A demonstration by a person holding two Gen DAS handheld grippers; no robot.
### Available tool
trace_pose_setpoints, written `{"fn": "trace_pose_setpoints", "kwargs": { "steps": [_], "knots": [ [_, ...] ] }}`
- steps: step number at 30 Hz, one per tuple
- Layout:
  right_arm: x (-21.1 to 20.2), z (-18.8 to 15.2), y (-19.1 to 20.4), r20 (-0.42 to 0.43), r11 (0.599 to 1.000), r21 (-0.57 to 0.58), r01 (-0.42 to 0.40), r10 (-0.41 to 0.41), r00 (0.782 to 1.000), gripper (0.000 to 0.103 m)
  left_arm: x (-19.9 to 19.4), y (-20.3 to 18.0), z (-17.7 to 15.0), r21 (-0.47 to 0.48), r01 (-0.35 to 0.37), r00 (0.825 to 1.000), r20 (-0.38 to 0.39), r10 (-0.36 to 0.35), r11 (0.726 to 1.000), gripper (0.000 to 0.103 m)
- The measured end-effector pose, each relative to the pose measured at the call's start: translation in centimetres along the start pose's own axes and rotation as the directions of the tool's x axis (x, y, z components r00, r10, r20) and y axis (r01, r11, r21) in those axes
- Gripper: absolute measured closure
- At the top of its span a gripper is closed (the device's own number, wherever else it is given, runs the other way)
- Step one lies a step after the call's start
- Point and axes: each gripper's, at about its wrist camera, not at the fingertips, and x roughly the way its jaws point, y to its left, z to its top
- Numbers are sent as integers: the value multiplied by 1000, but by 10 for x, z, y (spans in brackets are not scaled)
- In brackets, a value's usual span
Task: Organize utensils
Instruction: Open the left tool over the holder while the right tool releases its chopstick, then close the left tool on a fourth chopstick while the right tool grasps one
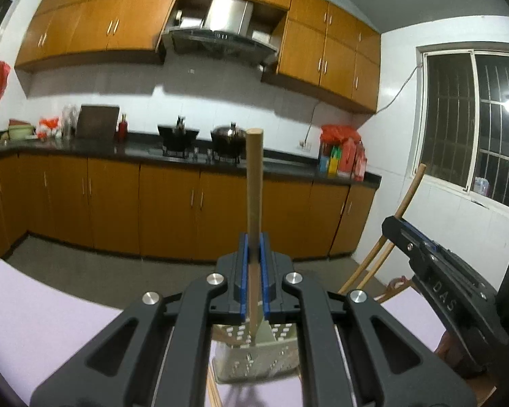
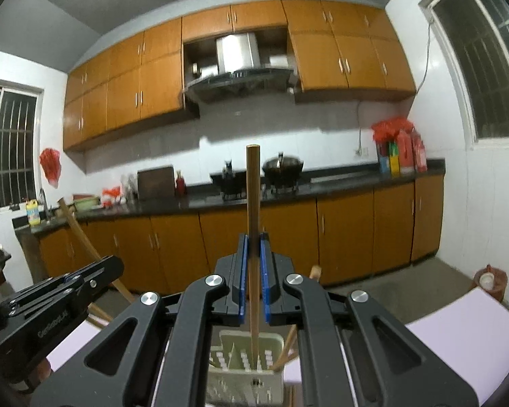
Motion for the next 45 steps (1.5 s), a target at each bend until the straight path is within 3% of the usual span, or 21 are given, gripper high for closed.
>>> {"fn": "trace_pose_setpoints", "kwargs": {
  "steps": [1, 3, 4, 13, 17, 20, 21, 23, 25, 27, 32, 34, 37, 40, 42, 45],
  "knots": [
    [-1, -1, -1, -9, 1000, 5, -4, 5, 1000, 93, 1, 3, -1, -9, -2, 1000, -4, 2, 1000, 94],
    [-6, 0, -1, -10, 1000, 2, -1, 1, 1000, 65, 0, 7, -1, -18, 2, 1000, -5, -3, 1000, 88],
    [-10, 2, -1, -1, 1000, 0, 3, -3, 1000, 60, -3, 9, -1, -19, 2, 1000, 0, -2, 1000, 86],
    [-64, 21, -17, 22, 999, -8, 46, -45, 999, 59, -61, 13, 8, -34, -2, 998, 66, 4, 999, 72],
    [-83, -5, -40, -73, 994, -15, 104, -105, 992, 59, -95, 24, -12, -24, -50, 997, 49, 51, 998, 69],
    [-76, -48, -58, -249, 992, -4, 124, -121, 961, 59, -102, 36, -45, -3, -106, 994, -31, 106, 994, 68],
    [-68, -74, -64, -350, 992, 11, 123, -111, 930, 63, -99, 41, -63, 13, -131, 988, -81, 132, 991, 68],
    [-58, -106, -67, -460, 994, 37, 102, -74, 885, 75, -88, 51, -92, 16, -149, 971, -188, 149, 989, 68],
    [-48, -144, -63, -568, 996, 53, 71, -29, 823, 83, -77, 60, -120, 0, -155, 946, -287, 148, 988, 69],
    [-45, -165, -55, -615, 998, 41, 51, -16, 789, 86, -67, 64, -147, -8, -155, 918, -371, 141, 988, 73],
    [-35, -197, -48, -684, 999, 6, 45, -29, 729, 88, -54, 59, -185, -30, -103, 871, -485, 76, 994, 75],
    [-33, -202, -47, -698, 999, 10, 42, -23, 716, 88, -53, 55, -193, -29, -90, 863, -501, 63, 996, 76],
    [-32, -202, -42, -687, 998, -43, 38, -57, 725, 95, -51, 48, -199, -33, -73, 852, -521, 45, 997, 77],
    [-31, -199, -53, -665, 985, -105, 134, -170, 728, 95, -44, 42, -200, -38, -62, 839, -544, 32, 997, 81],
    [-32, -198, -68, -662, 980, -70, 187, -186, 726, 95, -39, 37, -204, -32, -56, 830, -556, 29, 998, 84],
    [-37, -198, -79, -659, 979, -66, 195, -190, 728, 95, -34, 30, -208, -14, -47, 819, -573, 31, 999, 85]
  ]
}}
